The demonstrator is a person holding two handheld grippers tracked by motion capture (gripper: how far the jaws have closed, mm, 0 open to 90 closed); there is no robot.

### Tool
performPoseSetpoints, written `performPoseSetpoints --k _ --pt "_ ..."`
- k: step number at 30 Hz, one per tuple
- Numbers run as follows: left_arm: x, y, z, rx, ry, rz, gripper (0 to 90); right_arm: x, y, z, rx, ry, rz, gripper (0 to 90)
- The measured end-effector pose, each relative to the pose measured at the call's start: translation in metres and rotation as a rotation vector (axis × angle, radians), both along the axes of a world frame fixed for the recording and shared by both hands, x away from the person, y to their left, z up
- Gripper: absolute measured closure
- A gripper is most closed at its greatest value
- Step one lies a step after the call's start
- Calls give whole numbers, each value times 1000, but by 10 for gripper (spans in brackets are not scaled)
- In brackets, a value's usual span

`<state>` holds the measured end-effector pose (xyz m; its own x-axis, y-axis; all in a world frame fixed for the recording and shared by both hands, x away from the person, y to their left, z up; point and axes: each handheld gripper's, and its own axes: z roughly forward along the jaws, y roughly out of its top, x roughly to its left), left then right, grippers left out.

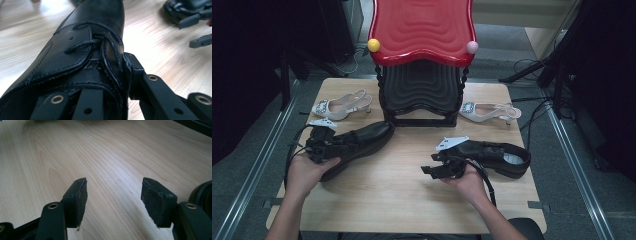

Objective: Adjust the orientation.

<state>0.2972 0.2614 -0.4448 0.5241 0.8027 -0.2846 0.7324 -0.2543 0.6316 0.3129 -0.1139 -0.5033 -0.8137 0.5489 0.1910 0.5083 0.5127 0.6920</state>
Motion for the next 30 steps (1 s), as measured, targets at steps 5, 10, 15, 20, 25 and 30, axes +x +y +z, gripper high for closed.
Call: performPoseSetpoints --k 5,10,15,20,25,30 --pt "4 -20 1 6 -10 -50 788 -3 -6 0 1 2 -21 383" --pt "8 -41 1 0 -2 -91 786 -6 -14 -1 4 -1 -45 383" --pt "12 -60 -3 3 33 -125 785 -8 -19 -1 6 -1 -62 383" --pt "13 -78 -7 13 44 -146 782 -11 -25 -1 7 -1 -81 383" --pt "14 -93 -11 17 51 -177 776 -13 -29 -1 6 1 -94 382" --pt "15 -106 -16 20 59 -195 768 -15 -33 -1 7 4 -109 382"
